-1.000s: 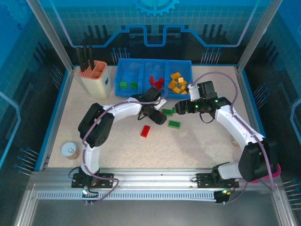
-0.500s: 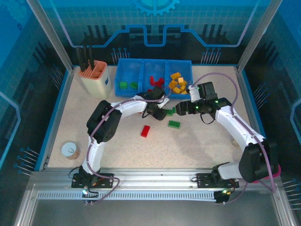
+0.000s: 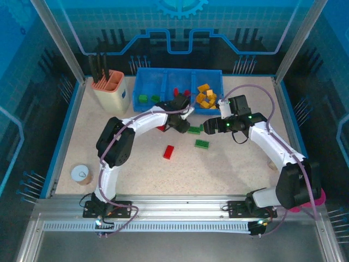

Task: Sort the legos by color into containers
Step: Pick up the lego from the center of the table, then place the lego in the container.

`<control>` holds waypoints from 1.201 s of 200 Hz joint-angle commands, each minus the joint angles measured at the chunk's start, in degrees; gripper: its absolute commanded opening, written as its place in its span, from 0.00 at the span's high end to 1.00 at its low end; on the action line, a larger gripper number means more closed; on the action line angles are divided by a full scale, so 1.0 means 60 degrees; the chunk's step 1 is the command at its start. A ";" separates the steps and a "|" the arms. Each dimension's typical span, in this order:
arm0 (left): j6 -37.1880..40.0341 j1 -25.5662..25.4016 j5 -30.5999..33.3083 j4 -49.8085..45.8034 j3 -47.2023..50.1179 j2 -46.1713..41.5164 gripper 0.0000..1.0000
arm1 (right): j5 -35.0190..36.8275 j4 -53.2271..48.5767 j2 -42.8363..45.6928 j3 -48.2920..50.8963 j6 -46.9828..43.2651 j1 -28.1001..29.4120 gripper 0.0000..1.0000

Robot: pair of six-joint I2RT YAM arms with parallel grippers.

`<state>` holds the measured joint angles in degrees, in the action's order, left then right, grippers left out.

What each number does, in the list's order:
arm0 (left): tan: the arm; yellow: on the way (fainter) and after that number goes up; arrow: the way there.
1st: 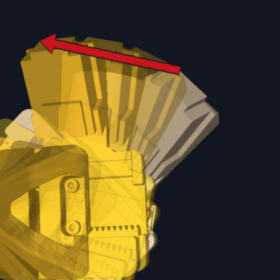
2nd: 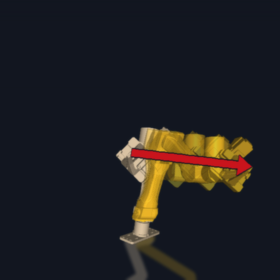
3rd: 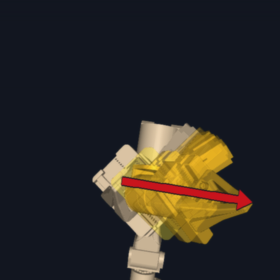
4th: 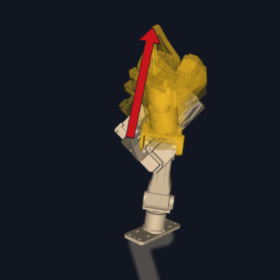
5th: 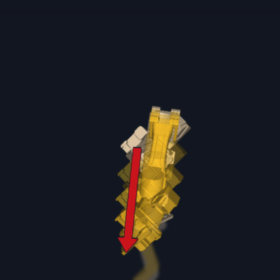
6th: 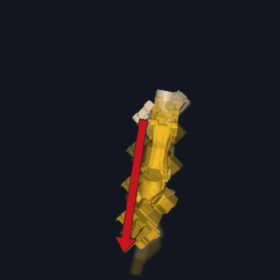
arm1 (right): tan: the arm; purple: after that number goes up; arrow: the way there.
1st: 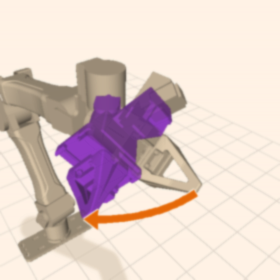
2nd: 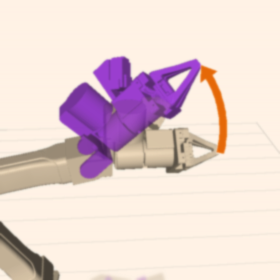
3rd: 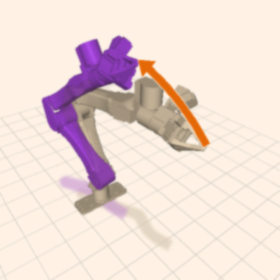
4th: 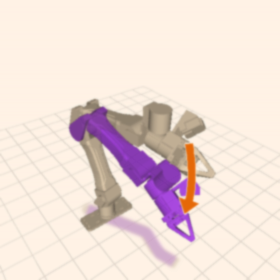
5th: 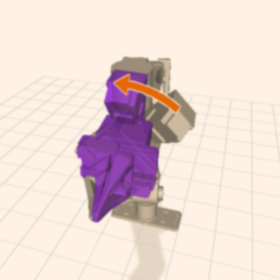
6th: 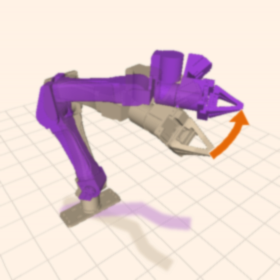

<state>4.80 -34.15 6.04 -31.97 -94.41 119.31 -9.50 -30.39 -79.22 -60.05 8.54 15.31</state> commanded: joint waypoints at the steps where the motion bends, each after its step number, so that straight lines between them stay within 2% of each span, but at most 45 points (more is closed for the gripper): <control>1: -0.0609 0.0571 0.0688 0.0112 -0.1210 -0.0234 0.56 | -0.0110 -0.0032 -0.0128 -0.0077 -0.0084 -0.0101 0.05; 50: -0.1761 0.1437 0.0864 0.0643 -0.3835 0.1752 0.56 | 0.0267 -0.0163 -0.0032 -0.0149 -0.0255 -0.0105 0.03; 88: -0.2264 0.1734 0.0648 0.0032 -0.7218 0.4033 0.56 | 0.0685 -0.0570 -0.0224 -0.0674 -0.0485 -0.0218 0.02; 121: -0.2410 0.1855 0.0861 -0.0098 -0.9767 0.5764 0.57 | 0.0635 -0.0748 -0.0444 -0.1153 -0.0509 -0.0245 0.02; 168: -0.2370 0.1869 0.1391 0.1366 -0.9914 0.6488 0.50 | 0.0368 -0.0792 -0.0795 -0.1655 -0.0514 -0.0236 0.02; 185: -0.2387 0.1891 0.1424 0.1587 -0.9909 0.6527 0.44 | 0.0321 -0.0838 -0.0915 -0.1852 -0.0537 -0.0208 0.02; 199: -0.2335 0.1912 0.1380 0.1691 -0.9915 0.6463 0.38 | 0.0294 -0.0839 -0.1001 -0.1926 -0.0572 -0.0193 0.02; 240: -0.1822 0.1876 0.1155 0.1536 -0.9548 0.5567 0.36 | 0.0279 -0.0840 -0.1166 -0.1959 -0.0558 -0.0107 0.01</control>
<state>-8.58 -23.14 13.28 -23.62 -151.35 157.58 -6.57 -34.06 -85.21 -70.26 5.93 14.55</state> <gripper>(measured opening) 0.637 0.985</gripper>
